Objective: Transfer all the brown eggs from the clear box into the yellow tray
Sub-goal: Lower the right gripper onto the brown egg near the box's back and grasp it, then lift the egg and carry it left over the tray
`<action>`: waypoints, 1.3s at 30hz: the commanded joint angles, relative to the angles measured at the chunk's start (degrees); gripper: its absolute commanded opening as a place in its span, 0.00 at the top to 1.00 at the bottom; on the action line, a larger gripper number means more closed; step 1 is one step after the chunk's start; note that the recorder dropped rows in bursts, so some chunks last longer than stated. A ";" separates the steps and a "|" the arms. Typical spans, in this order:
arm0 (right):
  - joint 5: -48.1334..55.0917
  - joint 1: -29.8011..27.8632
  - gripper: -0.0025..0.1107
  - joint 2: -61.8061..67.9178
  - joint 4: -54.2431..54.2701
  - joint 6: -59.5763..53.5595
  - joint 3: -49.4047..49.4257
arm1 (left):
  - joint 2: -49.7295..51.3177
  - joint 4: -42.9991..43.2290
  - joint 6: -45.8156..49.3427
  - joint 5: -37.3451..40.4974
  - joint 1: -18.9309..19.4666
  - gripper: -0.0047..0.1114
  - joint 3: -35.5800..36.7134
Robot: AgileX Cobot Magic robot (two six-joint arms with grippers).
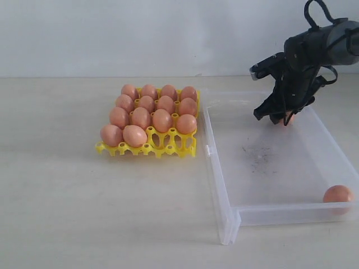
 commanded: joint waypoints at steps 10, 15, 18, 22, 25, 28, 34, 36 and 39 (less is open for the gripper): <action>1.07 -0.26 0.67 0.69 0.86 -0.57 -0.34 | -0.15 -0.51 -0.42 -0.92 -0.33 0.93 -0.18; 4.38 -0.39 0.98 0.69 2.14 -0.63 -0.34 | -0.15 -0.51 -0.42 -0.92 -0.33 0.93 -0.18; 1.53 -0.47 0.98 0.06 10.77 0.08 0.05 | -0.15 -0.51 -0.42 -0.92 -0.33 0.93 -0.18; -14.26 -0.28 0.98 -4.35 32.05 -8.81 6.32 | -0.15 -0.51 -0.42 -0.92 -0.33 0.93 -0.18; -29.07 -0.28 0.98 -11.90 46.90 -20.10 16.18 | -0.15 -0.51 -0.42 -0.92 -0.33 0.93 -0.18; -40.24 -0.28 0.98 -19.89 47.84 -21.67 25.62 | -0.15 -0.51 -0.42 -0.92 -0.33 0.93 -0.18; -56.28 3.28 0.98 -34.34 41.87 -13.74 38.64 | -0.15 -0.51 -0.42 -0.92 -0.33 0.93 -0.18; -59.05 4.93 0.98 -36.43 35.37 -6.07 39.85 | -0.15 -0.51 -0.42 -0.92 -0.33 0.93 -0.18; -62.69 7.54 0.98 -38.18 20.82 7.78 40.65 | -0.15 -0.51 -0.42 -0.92 -0.33 0.93 -0.18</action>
